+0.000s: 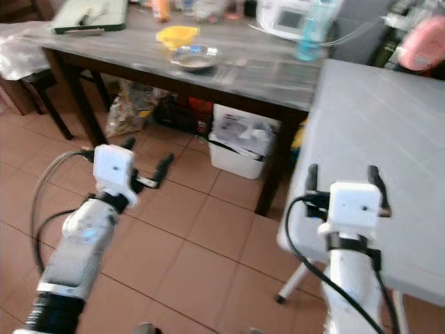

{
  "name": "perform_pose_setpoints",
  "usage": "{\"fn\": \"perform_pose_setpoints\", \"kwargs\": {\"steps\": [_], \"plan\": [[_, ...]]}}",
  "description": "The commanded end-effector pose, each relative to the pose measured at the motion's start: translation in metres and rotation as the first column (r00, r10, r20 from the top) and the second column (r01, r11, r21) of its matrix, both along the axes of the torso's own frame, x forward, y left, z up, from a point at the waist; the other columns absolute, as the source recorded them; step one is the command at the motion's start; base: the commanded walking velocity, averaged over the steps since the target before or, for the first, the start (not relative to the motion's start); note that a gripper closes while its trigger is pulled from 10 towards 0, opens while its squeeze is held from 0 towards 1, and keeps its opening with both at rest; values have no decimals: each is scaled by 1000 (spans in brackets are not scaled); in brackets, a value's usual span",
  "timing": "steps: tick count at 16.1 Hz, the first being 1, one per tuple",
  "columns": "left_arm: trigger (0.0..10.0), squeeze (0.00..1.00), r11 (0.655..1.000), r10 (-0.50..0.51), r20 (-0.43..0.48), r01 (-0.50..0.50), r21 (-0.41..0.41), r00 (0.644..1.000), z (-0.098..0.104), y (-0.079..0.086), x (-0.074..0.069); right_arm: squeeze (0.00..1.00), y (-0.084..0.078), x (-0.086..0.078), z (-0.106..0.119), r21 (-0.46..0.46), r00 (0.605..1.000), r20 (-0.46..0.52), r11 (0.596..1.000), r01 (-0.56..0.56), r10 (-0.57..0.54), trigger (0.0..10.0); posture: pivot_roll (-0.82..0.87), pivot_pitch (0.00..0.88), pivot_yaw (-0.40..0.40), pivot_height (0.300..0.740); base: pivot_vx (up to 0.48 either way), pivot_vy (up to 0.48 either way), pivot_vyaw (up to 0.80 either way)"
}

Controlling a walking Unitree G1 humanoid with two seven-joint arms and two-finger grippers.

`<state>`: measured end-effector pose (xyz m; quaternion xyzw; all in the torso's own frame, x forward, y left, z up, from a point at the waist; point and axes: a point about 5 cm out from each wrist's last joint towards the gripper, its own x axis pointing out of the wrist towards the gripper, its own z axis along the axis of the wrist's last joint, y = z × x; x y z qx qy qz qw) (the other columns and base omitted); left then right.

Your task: Setting the table

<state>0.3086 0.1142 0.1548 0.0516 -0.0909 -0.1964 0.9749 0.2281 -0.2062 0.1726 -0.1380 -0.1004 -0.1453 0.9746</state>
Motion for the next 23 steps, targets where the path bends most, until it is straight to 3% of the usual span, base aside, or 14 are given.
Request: {"fn": "perform_pose_setpoints", "kwargs": {"steps": [1, 15, 23], "plan": [[10000, 0, 1000, -15, 18, 15, 11, 1000, 3, 2, 0, 0, 1, -1, 2, 1, 1000, 12, 1000, 6, -6, 10000, 74, 132, -19, 740, 0, -480, 0], [10000, 0, 999, -52, 25, 51, 5, 998, 2, -8, 4, 0, 1, 2, -1, 11, 1000, 12, 1000, 13, -14, 10000, 67, 107, -16, 740, 0, -471, -29], [10000, 0, 997, -75, 17, 74, 29, 997, -4, -10, 2, 0, 3, 3, -2, 7, 1000, 9, 1000, 3, -3, 10000, 69, 113, -22, 740, 0, 0, -102]]}}
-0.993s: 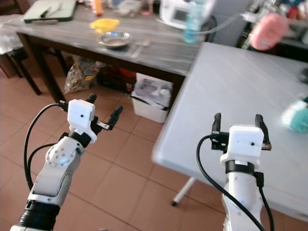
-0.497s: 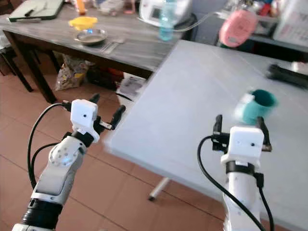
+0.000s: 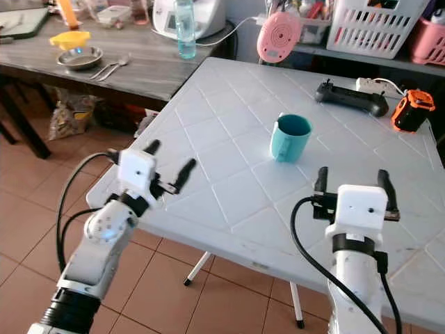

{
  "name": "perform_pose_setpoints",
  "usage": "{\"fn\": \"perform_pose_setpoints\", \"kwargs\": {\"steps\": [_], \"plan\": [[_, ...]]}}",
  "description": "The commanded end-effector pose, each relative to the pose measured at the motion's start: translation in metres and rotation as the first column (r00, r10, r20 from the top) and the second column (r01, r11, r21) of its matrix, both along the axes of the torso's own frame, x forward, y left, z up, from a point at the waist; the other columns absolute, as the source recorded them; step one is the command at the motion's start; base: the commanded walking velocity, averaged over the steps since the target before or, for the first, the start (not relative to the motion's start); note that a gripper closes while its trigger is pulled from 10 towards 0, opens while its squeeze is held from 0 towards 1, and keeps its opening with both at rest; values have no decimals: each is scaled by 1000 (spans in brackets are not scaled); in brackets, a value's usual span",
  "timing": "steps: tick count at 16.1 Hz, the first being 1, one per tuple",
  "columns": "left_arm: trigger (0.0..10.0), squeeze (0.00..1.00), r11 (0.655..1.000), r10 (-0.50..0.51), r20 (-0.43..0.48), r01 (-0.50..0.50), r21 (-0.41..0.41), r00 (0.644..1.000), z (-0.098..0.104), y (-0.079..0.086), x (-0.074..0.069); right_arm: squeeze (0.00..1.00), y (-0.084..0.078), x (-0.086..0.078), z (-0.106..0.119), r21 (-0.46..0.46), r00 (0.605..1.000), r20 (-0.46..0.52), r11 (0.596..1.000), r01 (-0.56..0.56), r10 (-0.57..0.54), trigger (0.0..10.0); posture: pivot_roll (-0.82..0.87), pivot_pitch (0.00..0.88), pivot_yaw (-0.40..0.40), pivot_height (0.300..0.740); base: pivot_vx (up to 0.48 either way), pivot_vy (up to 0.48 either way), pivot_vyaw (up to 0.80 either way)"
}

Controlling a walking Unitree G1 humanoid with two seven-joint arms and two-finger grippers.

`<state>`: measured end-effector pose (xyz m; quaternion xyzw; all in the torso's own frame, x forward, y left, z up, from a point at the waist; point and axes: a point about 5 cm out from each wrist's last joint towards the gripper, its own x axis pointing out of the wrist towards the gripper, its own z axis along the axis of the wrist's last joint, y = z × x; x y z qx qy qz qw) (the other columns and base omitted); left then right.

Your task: Setting the table

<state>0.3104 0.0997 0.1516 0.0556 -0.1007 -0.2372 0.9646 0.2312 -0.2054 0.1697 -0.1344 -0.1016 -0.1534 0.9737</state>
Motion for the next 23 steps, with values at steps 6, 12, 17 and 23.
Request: {"fn": "perform_pose_setpoints", "kwargs": {"steps": [6, 12, 17, 23], "plan": [[10000, 0, 984, -173, 6, 173, 32, 985, 9, -2, 1, 0, 17, 6, -5, 64, 999, -7, 997, -50, 50, 10000, 79, 163, -8, 740, 0, 0, 0], [10000, 0, 927, -368, -22, 369, 67, 930, 16, -4, -5, 0, 42, 44, -17, 235, 996, -27, 969, -80, 89, 10000, 104, 238, -16, 740, 0, 0, 0], [10000, 0, 923, -378, -37, 380, 60, 925, 16, 0, -14, 0, 60, 92, -1, 249, 987, 13, 955, -159, 161, 10000, 144, 256, -43, 740, 0, 0, 0], [10000, 0, 921, -382, -53, 385, 55, 923, 13, -1, -17, 0, 66, 107, 10, 308, 990, 78, 942, -134, 115, 2863, 142, 249, -50, 740, 0, 0, 0]]}}
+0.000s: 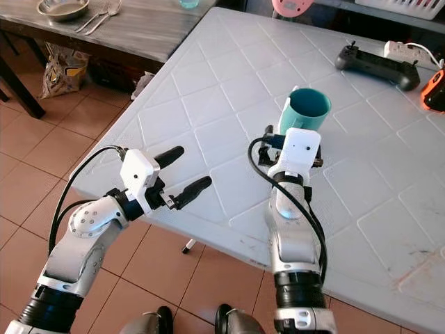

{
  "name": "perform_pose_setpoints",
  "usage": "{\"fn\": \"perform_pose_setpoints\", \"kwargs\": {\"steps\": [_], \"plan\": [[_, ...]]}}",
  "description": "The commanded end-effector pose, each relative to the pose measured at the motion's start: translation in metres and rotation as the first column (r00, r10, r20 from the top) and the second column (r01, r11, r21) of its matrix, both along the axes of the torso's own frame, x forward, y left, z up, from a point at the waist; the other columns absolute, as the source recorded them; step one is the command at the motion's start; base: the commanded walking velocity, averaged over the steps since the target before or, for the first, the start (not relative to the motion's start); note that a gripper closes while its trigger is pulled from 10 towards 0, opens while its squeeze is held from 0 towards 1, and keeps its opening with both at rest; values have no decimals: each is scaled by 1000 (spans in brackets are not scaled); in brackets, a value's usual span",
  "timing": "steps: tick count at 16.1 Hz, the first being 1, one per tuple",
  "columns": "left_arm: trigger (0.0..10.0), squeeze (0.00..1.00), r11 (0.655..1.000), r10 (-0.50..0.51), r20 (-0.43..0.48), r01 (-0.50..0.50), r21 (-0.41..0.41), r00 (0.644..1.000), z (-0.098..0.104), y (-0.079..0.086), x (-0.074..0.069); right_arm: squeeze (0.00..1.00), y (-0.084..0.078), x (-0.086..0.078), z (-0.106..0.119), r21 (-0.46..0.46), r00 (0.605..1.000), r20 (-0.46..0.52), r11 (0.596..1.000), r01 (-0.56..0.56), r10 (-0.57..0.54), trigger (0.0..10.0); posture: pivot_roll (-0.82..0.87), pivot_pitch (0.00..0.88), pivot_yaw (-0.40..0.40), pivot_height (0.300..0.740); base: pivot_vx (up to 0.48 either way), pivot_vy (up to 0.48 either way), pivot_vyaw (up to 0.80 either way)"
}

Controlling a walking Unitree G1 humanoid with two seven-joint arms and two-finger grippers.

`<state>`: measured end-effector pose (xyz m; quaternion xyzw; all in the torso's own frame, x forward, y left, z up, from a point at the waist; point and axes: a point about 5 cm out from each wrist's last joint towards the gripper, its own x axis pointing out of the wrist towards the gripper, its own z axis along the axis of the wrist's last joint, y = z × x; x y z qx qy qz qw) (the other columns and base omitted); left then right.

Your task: Setting the table

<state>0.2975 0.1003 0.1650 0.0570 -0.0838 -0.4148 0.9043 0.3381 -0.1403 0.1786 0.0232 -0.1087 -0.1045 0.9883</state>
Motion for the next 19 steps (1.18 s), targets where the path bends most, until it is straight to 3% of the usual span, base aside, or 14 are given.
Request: {"fn": "perform_pose_setpoints", "kwargs": {"steps": [1, 6, 14, 19], "plan": [[10000, 0, 999, -31, -2, 31, 18, 1000, -2, -2, -5, 0, 3, 0, 2, 21, 1000, 18, 1000, 7, -7, 0, 140, 251, -47, 740, 0, 0, 0], [10000, 0, 999, -33, -3, 33, 16, 999, -1, -3, -4, 0, 7, 0, 1, 56, 999, 34, 998, 21, -23, 0, 143, 249, -37, 740, 0, 0, 0], [10000, 0, 998, -48, -15, 49, 27, 999, -5, -3, -6, 0, -6, 4, 2, 75, 995, 44, 994, 85, -89, 0, 148, 248, -28, 740, 0, 0, 0], [10000, 0, 998, -53, -22, 54, 32, 998, -7, -3, -9, 0, -5, 6, 3, 83, 995, 44, 993, 87, -91, 0, 151, 248, -30, 740, 0, 0, 0]]}}
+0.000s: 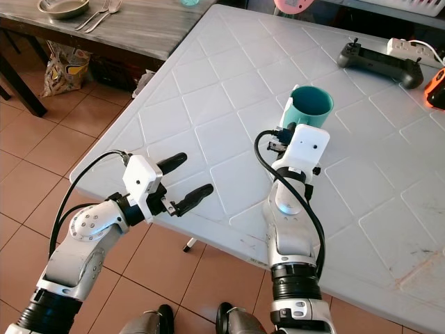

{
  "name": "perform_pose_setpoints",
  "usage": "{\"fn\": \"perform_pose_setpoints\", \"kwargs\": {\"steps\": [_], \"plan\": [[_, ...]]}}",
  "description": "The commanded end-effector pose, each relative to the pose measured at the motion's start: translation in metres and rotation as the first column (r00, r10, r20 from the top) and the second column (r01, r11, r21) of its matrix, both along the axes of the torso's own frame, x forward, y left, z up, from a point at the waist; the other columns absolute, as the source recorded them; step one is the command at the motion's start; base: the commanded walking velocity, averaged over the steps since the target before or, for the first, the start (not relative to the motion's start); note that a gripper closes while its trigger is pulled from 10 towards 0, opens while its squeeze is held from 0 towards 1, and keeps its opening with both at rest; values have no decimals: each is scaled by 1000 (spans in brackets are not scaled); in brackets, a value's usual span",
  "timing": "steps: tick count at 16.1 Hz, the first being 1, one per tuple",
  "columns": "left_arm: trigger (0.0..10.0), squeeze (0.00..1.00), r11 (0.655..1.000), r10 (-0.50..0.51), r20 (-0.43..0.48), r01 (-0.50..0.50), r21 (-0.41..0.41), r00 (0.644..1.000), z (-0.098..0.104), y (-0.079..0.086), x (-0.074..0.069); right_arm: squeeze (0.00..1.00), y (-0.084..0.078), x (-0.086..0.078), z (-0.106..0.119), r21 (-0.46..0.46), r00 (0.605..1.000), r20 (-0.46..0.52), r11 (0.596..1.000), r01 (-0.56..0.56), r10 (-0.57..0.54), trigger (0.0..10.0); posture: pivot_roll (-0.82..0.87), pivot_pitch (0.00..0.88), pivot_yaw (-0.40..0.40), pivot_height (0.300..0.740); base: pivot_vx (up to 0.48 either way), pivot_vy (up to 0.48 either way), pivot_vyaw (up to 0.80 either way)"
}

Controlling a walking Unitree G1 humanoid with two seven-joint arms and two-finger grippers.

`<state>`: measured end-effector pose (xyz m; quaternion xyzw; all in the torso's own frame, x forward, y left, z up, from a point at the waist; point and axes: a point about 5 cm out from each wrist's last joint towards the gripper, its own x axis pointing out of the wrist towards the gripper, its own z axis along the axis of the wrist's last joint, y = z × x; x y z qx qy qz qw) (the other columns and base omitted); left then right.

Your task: Setting the table

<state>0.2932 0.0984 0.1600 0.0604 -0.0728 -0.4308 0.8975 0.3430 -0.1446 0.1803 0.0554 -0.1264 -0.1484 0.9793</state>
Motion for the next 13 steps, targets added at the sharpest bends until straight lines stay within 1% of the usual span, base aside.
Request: {"fn": "perform_pose_setpoints", "kwargs": {"steps": [1, 3, 8, 10, 12, 13], "plan": [[10000, 0, 1000, -21, -4, 21, 13, 1000, -2, -1, -4, 0, 0, 1, 1, 12, 1000, 7, 1000, 5, -5, 0, 151, 247, -30, 740, 0, 0, 0], [10000, 0, 1000, -21, -4, 21, 16, 1000, -2, -1, -4, 0, 0, 2, 1, 12, 1000, 7, 1000, 2, -2, 0, 151, 246, -30, 740, 0, 0, 0], [10000, 0, 999, -29, -1, 29, 14, 1000, -2, -3, -4, 0, -7, -2, -3, 7, 1000, 4, 1000, 16, -16, 0, 147, 225, -30, 740, 0, 0, 0], [10000, 0, 999, -37, 10, 37, 1, 999, 1, -5, -4, 0, -15, -8, -6, -2, 1000, 1, 1000, 25, -25, 0, 144, 200, -39, 740, 0, 0, 0], [10000, 0, 999, -32, 26, 33, -27, 999, 9, -6, 0, 0, -27, -19, -10, -40, 999, -1, 999, 35, -36, 0, 139, 179, -50, 740, 0, 0, 0], [10000, 0, 998, -22, 18, 23, -51, 1000, 11, -6, 1, 0, -31, -24, -12, -47, 999, -2, 998, 38, -38, 0, 139, 179, -50, 740, 0, 0, 0]]}}
